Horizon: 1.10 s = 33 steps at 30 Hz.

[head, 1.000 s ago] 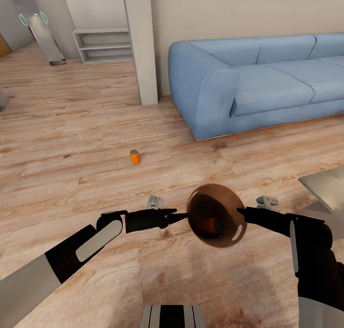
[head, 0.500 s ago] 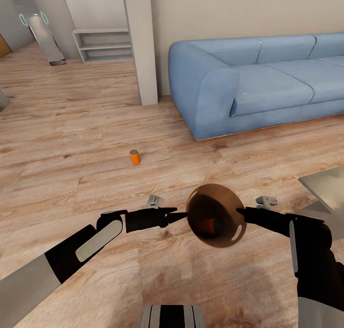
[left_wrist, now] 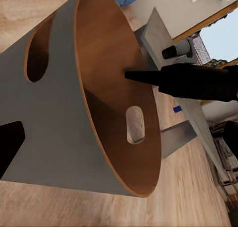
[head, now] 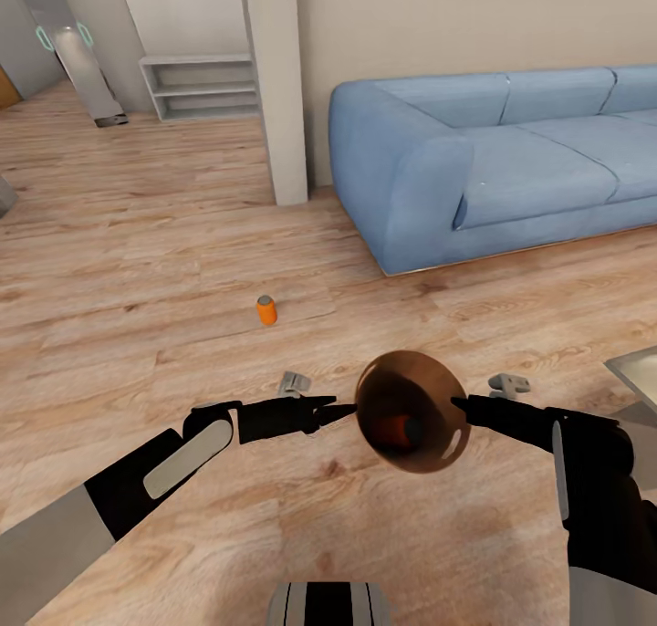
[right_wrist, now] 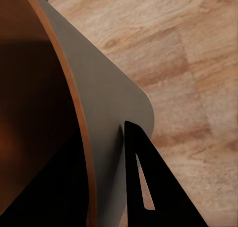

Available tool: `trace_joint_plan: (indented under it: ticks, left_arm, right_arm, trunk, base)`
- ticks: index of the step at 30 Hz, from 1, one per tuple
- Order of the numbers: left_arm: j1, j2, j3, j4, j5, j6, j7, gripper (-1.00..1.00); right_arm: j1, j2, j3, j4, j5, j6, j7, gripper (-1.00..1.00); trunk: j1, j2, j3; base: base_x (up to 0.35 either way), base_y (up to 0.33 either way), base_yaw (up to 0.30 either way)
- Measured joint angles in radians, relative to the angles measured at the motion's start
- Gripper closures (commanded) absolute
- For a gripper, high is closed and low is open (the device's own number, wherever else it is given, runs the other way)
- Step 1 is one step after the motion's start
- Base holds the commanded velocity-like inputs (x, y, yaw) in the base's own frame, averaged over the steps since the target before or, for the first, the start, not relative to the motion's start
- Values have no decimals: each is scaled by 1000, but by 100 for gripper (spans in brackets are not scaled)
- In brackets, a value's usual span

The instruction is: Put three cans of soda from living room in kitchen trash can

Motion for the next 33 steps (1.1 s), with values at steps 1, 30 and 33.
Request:
trace_joint_plan:
  ticks: [1, 30, 33]
  left_arm:
    - [0, 0, 0, 0, 0, 0, 0, -100]
    - [0, 0, 0, -3, 0, 1, 0, -100]
    - [0, 0, 0, -3, 0, 1, 0, -100]
  right_arm:
    - [0, 0, 0, 0, 0, 1, 0, 100]
    - [0, 2, -2, 0, 6, 2, 1, 100]
    - [0, 2, -5, 0, 4, 3, 1, 100]
  trunk:
    - [0, 0, 0]
    - [0, 0, 15]
    - [0, 0, 18]
  base:
    - [40, 33, 0]
    - [2, 2, 16]
    - [0, 0, 153]
